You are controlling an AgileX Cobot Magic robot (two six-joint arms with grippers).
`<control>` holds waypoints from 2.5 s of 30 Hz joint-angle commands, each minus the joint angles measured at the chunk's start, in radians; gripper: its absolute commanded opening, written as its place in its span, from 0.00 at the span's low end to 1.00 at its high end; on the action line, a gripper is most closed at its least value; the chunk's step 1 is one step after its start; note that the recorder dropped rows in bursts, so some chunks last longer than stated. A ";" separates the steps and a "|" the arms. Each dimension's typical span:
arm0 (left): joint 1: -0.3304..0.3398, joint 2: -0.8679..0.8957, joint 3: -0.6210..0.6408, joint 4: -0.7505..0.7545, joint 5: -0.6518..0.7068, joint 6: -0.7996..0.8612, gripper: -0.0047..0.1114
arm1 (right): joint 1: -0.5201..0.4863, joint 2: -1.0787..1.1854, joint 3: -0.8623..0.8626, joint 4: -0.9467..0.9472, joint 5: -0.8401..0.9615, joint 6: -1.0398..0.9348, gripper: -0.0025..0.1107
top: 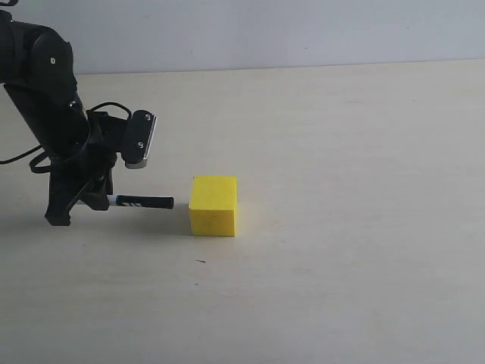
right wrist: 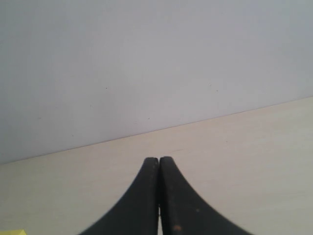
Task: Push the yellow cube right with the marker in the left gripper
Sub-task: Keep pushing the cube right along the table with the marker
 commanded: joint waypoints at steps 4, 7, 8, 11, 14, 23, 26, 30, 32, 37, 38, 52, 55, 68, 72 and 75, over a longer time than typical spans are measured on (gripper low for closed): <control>-0.004 0.021 -0.005 -0.007 0.002 -0.011 0.04 | -0.006 -0.005 0.004 -0.006 -0.006 -0.002 0.02; -0.004 0.040 -0.005 -0.018 0.002 -0.011 0.04 | -0.006 -0.005 0.004 -0.006 -0.006 -0.002 0.02; -0.004 0.043 -0.005 -0.026 -0.008 -0.011 0.04 | -0.006 -0.005 0.004 -0.006 -0.006 -0.002 0.02; -0.004 0.044 -0.005 -0.031 -0.023 -0.011 0.04 | -0.006 -0.005 0.004 -0.006 -0.006 -0.002 0.02; -0.004 0.044 -0.005 -0.031 -0.025 -0.011 0.04 | -0.006 -0.005 0.004 -0.006 -0.006 -0.002 0.02; -0.094 0.047 -0.026 -0.080 -0.072 -0.008 0.04 | -0.006 -0.005 0.004 -0.006 -0.006 -0.002 0.02; -0.167 0.058 -0.068 -0.104 -0.072 -0.008 0.04 | -0.006 -0.005 0.004 -0.006 -0.006 -0.002 0.02; -0.172 0.062 -0.113 -0.099 -0.068 -0.030 0.04 | -0.006 -0.005 0.004 -0.006 -0.006 -0.002 0.02; -0.151 0.062 -0.120 -0.095 -0.041 -0.036 0.04 | -0.006 -0.005 0.004 -0.006 -0.006 -0.002 0.02; -0.092 0.068 -0.120 -0.091 0.045 -0.070 0.04 | -0.006 -0.005 0.004 -0.004 -0.006 -0.002 0.02; -0.085 0.068 -0.120 -0.091 0.062 -0.081 0.04 | -0.006 -0.005 0.004 -0.004 -0.006 -0.002 0.02; -0.187 0.068 -0.107 -0.102 0.003 -0.198 0.04 | -0.006 -0.005 0.004 -0.006 -0.006 -0.002 0.02; -0.210 0.086 -0.119 -0.120 0.003 -0.211 0.04 | -0.006 -0.005 0.004 -0.006 -0.006 -0.002 0.02; -0.197 0.127 -0.186 -0.080 0.121 -0.277 0.04 | -0.006 -0.005 0.004 -0.004 -0.006 -0.002 0.02; -0.185 0.136 -0.186 -0.078 0.136 -0.295 0.04 | -0.006 -0.005 0.004 -0.004 -0.006 -0.002 0.02; -0.210 0.145 -0.186 -0.080 0.097 -0.299 0.04 | -0.006 -0.005 0.004 -0.004 -0.006 -0.002 0.02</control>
